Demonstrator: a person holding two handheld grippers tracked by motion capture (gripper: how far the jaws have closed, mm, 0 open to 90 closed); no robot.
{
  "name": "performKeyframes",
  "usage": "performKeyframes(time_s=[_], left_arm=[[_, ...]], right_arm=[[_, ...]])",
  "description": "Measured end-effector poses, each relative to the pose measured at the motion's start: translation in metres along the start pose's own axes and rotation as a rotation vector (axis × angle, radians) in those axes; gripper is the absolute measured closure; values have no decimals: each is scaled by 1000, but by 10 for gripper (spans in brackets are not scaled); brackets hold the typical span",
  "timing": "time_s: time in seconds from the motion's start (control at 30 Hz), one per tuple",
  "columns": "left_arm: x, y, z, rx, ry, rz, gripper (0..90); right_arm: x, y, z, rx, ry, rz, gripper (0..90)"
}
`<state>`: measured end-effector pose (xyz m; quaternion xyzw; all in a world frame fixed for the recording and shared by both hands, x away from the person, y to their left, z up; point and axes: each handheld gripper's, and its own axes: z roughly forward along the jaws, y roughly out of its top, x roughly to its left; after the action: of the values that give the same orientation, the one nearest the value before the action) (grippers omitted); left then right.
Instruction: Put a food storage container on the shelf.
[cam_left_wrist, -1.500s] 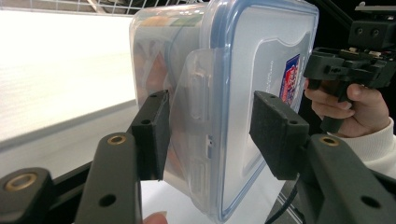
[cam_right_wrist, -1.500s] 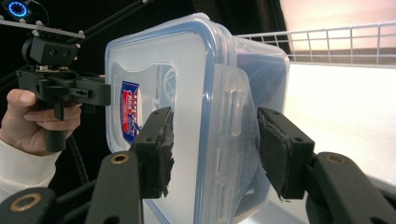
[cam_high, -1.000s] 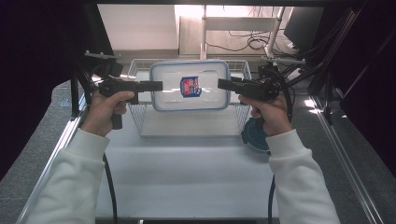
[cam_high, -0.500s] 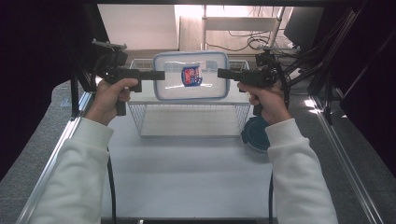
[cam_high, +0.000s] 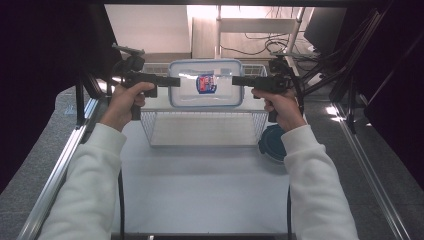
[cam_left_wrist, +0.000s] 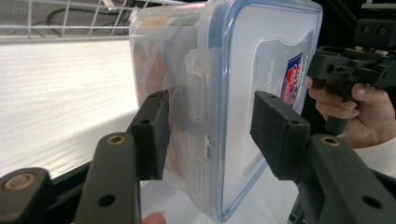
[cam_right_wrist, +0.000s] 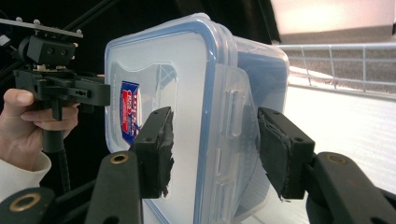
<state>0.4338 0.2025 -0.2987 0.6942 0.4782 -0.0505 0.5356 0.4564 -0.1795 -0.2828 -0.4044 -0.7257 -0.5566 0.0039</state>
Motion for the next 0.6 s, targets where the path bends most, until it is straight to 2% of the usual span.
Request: performKeyframes(time_s=[0.1,0.27,0.4,0.47,0.57,0.6], left_arm=[[8,0,6,12,2,-22,474],[10,2,8,6,-4,-26,484],[15,4,10,-3,-20,-56,495],[19,5,12,-7,-27,-83,494],[22,7,13,-8,-28,-93,492],[24,8,15,-10,-30,-109,489]], right_arm=[[-6,0,6,17,-13,14,472],[-10,0,9,28,-15,32,462],[-18,1,14,36,-24,77,445],[-18,3,16,41,-35,97,441],[-17,5,18,51,-49,108,434],[-18,7,20,58,-57,141,432]])
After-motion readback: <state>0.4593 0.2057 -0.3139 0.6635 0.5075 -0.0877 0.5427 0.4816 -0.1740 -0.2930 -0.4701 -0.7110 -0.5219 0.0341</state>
